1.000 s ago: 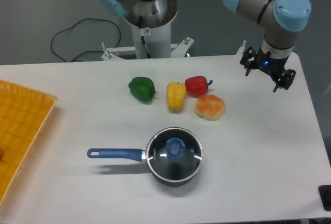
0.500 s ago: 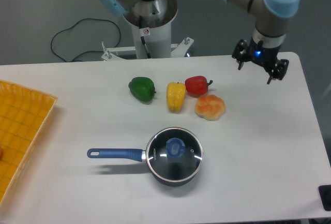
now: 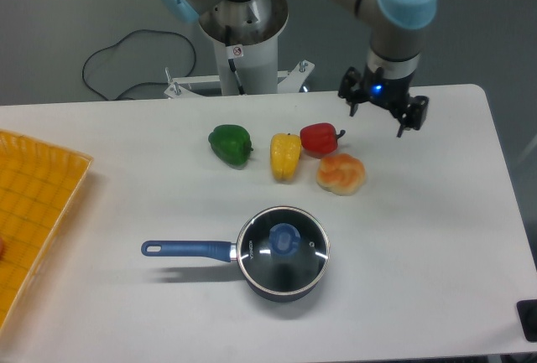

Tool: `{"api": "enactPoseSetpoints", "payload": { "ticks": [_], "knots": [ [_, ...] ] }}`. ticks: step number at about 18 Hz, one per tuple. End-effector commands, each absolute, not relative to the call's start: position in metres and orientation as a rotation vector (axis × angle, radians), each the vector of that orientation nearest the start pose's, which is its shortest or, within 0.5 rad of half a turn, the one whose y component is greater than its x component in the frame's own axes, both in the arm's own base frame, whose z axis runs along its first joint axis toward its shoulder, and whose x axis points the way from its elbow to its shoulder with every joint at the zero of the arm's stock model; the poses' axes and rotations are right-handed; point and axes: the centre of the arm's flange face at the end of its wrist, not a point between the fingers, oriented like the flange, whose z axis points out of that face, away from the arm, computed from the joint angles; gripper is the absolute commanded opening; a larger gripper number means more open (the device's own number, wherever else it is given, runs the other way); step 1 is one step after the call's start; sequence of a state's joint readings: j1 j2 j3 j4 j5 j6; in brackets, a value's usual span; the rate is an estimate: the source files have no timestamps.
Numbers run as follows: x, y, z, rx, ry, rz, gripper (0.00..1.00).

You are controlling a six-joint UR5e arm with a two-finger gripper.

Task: Open the lid
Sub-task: 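Move the open gripper over the peppers toward the saucepan lid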

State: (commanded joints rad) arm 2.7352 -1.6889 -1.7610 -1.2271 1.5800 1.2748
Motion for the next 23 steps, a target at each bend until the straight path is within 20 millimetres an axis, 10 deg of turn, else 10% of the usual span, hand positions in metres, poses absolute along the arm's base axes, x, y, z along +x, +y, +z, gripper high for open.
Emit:
{"api": "enactPoseSetpoints", "payload": {
  "ticks": [23],
  "knots": [
    [-0.374,0.462,0.331,-3.063,-0.337,0.073,1.00]
  ]
}}
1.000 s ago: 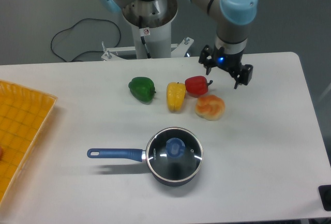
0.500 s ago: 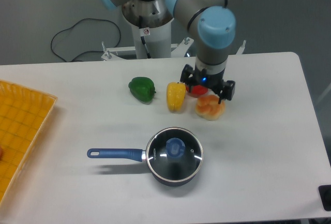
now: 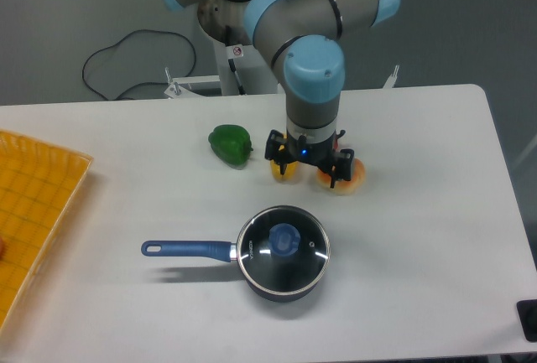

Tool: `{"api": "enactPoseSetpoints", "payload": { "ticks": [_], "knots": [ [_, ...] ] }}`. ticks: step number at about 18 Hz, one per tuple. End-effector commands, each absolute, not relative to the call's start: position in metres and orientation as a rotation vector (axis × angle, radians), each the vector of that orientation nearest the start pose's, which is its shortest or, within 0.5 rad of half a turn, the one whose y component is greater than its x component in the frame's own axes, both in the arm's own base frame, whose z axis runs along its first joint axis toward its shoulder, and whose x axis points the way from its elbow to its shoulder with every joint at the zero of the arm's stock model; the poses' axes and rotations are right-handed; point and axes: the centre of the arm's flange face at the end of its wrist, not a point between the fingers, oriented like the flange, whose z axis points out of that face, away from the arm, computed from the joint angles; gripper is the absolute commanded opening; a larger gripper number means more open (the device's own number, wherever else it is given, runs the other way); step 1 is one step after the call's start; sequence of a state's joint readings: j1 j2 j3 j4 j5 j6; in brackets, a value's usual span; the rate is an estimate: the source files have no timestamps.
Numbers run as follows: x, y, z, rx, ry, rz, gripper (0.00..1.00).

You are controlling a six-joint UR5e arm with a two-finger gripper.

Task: Open the lid
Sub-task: 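Move the open gripper over the peppers toward the saucepan lid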

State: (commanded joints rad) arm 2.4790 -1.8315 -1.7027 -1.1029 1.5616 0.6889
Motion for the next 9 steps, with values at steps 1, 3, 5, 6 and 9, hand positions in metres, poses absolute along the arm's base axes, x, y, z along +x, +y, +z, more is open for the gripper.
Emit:
{"api": "enactPoseSetpoints", "payload": {
  "ticks": [1,3,5,6,9],
  "knots": [
    [-0.369,0.467,0.330,-3.062,-0.332,0.074,1.00],
    [-0.367,0.473,0.326,-3.055,-0.355,0.077,1.00],
    [-0.364,0.481,0.325,-3.046,-0.380,0.084,1.00],
    [-0.364,0.486,0.323,-3.047,-0.389,0.080,1.00],
    [-0.364,0.496,0.317,-3.052,-0.393,0.074,1.00]
  ]
}}
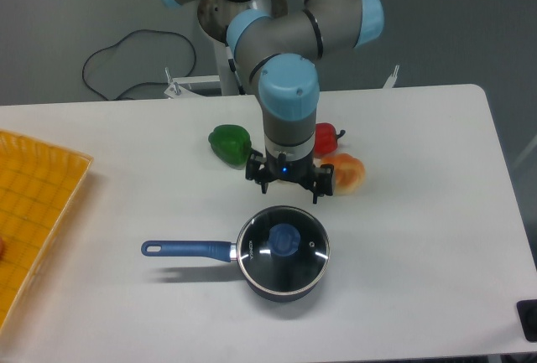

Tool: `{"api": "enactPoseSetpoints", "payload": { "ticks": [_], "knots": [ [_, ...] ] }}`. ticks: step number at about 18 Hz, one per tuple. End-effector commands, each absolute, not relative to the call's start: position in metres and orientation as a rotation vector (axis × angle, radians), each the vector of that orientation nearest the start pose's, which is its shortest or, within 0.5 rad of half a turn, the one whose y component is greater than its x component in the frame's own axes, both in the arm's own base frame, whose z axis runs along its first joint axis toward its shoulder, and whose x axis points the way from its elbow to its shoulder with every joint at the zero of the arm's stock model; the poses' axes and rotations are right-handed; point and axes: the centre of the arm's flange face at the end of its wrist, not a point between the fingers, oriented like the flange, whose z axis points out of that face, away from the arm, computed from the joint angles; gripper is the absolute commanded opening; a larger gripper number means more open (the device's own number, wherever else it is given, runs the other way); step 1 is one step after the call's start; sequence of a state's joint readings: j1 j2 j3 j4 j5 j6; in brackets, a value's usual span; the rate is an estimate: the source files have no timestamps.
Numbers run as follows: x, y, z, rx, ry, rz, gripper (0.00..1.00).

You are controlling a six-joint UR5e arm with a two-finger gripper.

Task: Open the lid
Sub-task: 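Move the open gripper over the peppers toward the saucepan lid, then lower the gripper onto the blue lid knob and close on it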

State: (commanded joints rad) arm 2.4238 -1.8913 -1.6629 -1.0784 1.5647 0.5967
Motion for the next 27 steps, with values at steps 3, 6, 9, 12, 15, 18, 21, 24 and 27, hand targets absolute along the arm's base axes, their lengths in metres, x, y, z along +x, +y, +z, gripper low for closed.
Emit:
{"api": "enactPoseSetpoints", "payload": {
  "ticks": [3,6,9,12,15,18,21,24,27],
  "knots": [
    [-0.368,0.503,0.320,-3.048,-0.390,0.082,1.00],
    [-0.369,0.510,0.317,-3.056,-0.382,0.079,1.00],
    [-0.371,0.513,0.311,-3.061,-0.382,0.069,1.00],
    [-0.374,0.518,0.308,-3.086,-0.381,0.040,1.00],
    [-0.379,0.523,0.309,-3.090,-0.415,0.028,1.00],
    [-0.380,0.526,0.307,-3.089,-0.434,0.026,1.00],
    [-0.386,0.535,0.308,-3.086,-0.438,0.029,1.00],
    [-0.392,0.542,0.304,-3.091,-0.437,0.022,1.00],
    [-0.395,0.544,0.300,-3.095,-0.437,0.023,1.00]
  ]
}}
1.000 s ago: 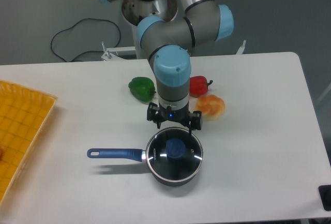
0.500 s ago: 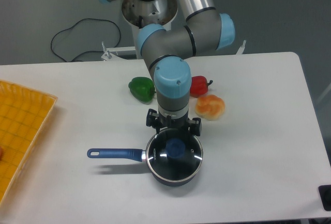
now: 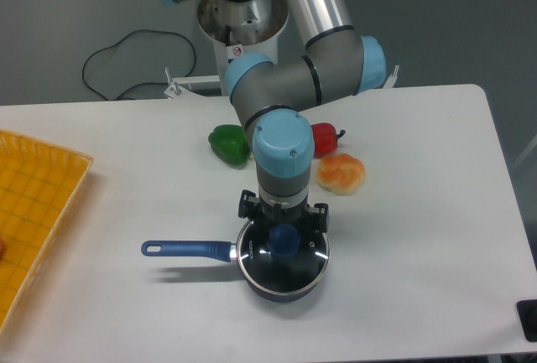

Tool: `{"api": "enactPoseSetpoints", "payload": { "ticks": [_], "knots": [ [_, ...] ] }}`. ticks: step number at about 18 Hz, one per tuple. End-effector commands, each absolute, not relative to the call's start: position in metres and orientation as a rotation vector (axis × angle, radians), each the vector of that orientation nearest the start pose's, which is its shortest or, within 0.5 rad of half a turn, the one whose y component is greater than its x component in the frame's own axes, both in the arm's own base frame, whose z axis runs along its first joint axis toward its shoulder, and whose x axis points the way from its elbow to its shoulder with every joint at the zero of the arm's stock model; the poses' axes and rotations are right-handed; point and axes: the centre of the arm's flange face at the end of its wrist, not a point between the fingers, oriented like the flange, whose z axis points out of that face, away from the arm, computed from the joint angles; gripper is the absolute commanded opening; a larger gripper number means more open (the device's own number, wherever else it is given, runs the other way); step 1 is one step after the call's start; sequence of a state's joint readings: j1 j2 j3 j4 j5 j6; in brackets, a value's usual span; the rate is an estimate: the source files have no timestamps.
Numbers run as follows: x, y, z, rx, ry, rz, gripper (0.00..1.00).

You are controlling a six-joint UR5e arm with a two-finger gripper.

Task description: Open the lid

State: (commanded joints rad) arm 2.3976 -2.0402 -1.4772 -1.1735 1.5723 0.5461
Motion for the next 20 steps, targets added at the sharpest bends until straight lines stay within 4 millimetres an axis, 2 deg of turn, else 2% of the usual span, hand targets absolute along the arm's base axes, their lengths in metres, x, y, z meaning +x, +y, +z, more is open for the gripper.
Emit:
{"api": "enactPoseSetpoints", "payload": {
  "ticks": [3,20],
  "knots": [
    [-0.397,0.545,0.304,-3.090,-0.439,0.029,1.00],
    [-0.400,0.549,0.291,-3.094,-0.439,0.006,1.00]
  ]
}}
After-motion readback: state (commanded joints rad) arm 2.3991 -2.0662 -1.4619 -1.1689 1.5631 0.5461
